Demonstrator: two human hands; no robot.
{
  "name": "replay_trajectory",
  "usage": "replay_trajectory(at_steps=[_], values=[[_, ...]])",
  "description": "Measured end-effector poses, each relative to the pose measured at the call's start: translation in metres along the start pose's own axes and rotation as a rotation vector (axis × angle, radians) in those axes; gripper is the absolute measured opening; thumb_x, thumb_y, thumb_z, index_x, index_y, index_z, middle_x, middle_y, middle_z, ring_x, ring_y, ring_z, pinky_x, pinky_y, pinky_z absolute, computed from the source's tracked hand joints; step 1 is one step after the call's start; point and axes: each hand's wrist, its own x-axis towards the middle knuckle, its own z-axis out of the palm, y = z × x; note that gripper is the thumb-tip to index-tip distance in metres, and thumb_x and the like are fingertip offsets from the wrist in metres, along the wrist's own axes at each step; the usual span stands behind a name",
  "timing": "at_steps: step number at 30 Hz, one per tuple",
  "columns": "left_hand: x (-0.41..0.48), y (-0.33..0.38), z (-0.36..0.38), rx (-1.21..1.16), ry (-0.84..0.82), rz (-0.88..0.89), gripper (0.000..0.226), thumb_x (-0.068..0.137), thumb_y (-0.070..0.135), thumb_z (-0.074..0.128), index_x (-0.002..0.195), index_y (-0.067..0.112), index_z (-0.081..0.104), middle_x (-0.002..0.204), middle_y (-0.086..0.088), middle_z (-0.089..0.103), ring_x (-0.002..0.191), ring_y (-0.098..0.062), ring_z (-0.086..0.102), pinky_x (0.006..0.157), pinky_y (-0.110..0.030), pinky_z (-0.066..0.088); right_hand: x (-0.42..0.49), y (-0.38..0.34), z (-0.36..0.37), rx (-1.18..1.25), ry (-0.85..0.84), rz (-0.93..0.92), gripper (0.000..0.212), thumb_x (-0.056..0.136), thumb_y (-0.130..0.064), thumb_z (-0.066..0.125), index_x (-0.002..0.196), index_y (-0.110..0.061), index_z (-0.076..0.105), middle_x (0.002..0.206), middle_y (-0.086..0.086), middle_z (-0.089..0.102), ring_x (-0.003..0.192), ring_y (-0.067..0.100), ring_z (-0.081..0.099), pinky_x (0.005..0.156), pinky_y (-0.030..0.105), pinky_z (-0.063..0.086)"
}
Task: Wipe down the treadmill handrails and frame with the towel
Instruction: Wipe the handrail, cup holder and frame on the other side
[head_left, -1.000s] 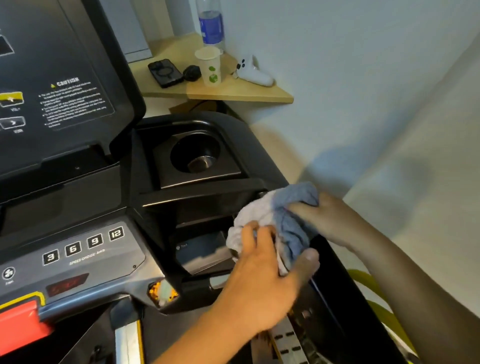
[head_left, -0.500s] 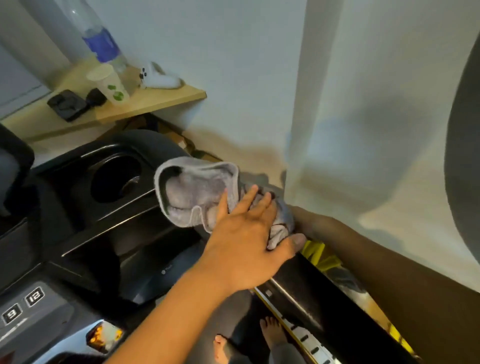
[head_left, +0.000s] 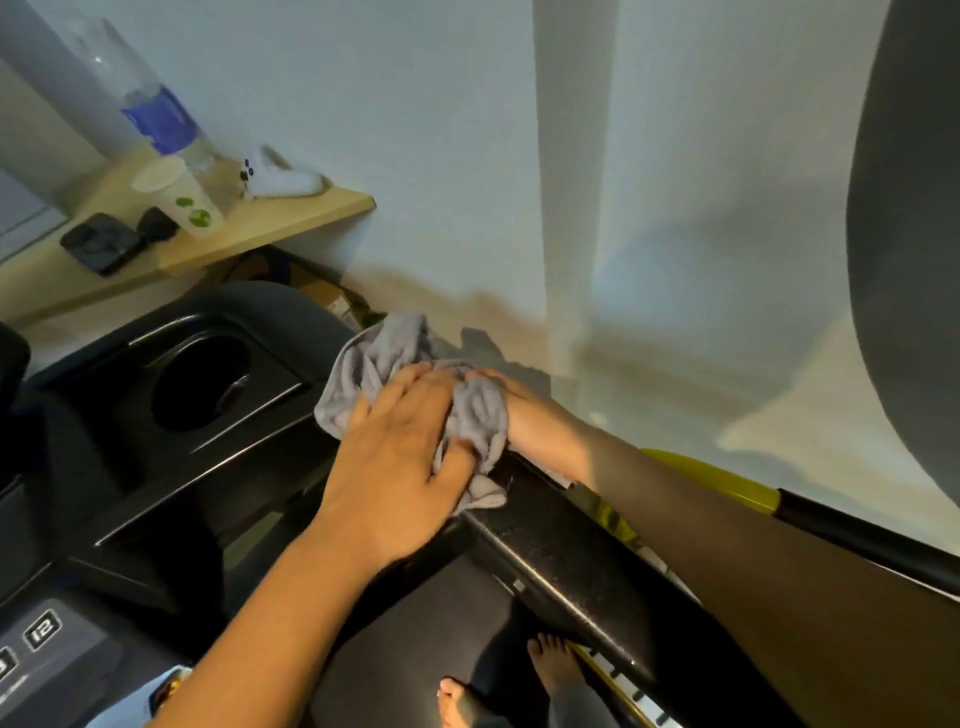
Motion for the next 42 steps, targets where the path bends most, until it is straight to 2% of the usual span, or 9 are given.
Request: replay_trajectory(at_steps=[6,10,13,15,20,27,31,34,42], values=[[-0.056,0.039,0.022,-0.07,-0.001,0.025,0.06,0.084,0.034,0.048,0.141,0.016,0.044,0.153,0.003,0.035,0.152,-0.021,0.006,0.12,-0.05,0.021,-0.035,0.019,-0.016,-0.122,-0.068,-0.013,0.024,0.093,-0.044,0.053,0.117,-0.042,0.054,0.12,-0.015,0.062,0.108,0.004,0.058,0.098,0.031,0.044],[-0.065,0.034,0.037,-0.06,-0.024,0.039,0.064,0.094,0.047,0.045,0.149,0.016,0.036,0.164,0.003,0.012,0.152,-0.025,-0.005,0.112,-0.06,0.029,-0.038,0.017,-0.02,-0.376,0.009,0.16,0.073,0.078,-0.084,0.032,0.123,-0.032,0.057,0.116,-0.004,0.062,0.099,0.017,0.058,0.093,0.037,0.046],[-0.055,0.019,0.035,-0.047,-0.032,0.006,0.071,0.097,0.06,0.031,0.156,0.021,0.02,0.165,0.009,-0.005,0.15,-0.018,-0.018,0.117,-0.059,0.017,-0.026,-0.005,-0.017,-0.64,-0.092,0.174,0.054,0.094,-0.055,0.039,0.137,-0.023,0.045,0.131,0.01,0.054,0.111,0.031,0.055,0.096,0.039,0.045],[-0.046,0.004,0.027,-0.025,0.029,-0.044,0.073,0.097,0.06,0.031,0.157,0.022,0.012,0.165,0.007,-0.004,0.148,-0.015,-0.023,0.123,-0.047,0.003,-0.01,-0.024,-0.008,-0.512,-0.046,0.121,0.045,0.102,-0.031,0.039,0.144,-0.016,0.038,0.139,0.013,0.047,0.122,0.033,0.049,0.1,0.039,0.041],[-0.039,-0.026,0.01,0.053,0.198,-0.183,0.077,0.092,0.055,0.038,0.155,0.015,0.023,0.162,-0.003,0.02,0.151,-0.019,-0.011,0.121,-0.036,0.002,0.029,-0.057,0.034,-0.326,0.196,-0.06,0.052,0.094,-0.051,0.048,0.136,-0.022,0.043,0.128,0.01,0.059,0.114,0.028,0.057,0.099,0.038,0.045],[-0.07,0.018,0.027,-0.105,0.198,-0.181,0.057,0.074,0.032,0.061,0.125,0.009,0.053,0.136,-0.008,0.042,0.14,-0.032,0.031,0.12,-0.049,0.019,-0.042,-0.02,0.02,-0.473,0.152,-0.259,0.074,0.085,-0.065,0.048,0.147,-0.03,0.027,0.138,-0.004,0.054,0.118,0.015,0.057,0.099,0.034,0.047],[-0.076,0.04,0.033,-0.151,0.093,-0.212,0.073,0.079,0.043,0.052,0.145,0.015,0.037,0.157,-0.003,0.019,0.15,-0.03,-0.015,0.121,-0.043,0.006,-0.06,-0.008,0.016,-0.507,0.183,-0.082,0.083,0.072,-0.081,0.032,0.141,-0.035,0.024,0.127,-0.001,0.062,0.108,0.023,0.062,0.09,0.037,0.05],[-0.069,0.032,0.026,-0.181,-0.004,-0.224,0.089,0.085,0.065,0.046,0.154,0.018,0.018,0.163,0.004,-0.006,0.141,-0.02,-0.039,0.119,-0.047,0.002,-0.047,-0.022,0.018,-0.377,0.176,-0.026,0.063,0.082,-0.068,0.046,0.132,-0.031,0.037,0.103,-0.006,0.064,0.088,0.015,0.063,0.078,0.033,0.052],[-0.014,-0.024,-0.002,0.009,-0.04,-0.291,0.086,0.087,0.073,0.019,0.156,0.025,0.006,0.164,0.006,-0.007,0.142,-0.013,-0.037,0.115,-0.052,-0.015,0.048,-0.053,0.029,-0.159,0.119,-0.026,0.052,0.095,-0.043,0.055,0.137,-0.014,0.041,0.124,0.005,0.057,0.117,0.026,0.056,0.092,0.031,0.043]])
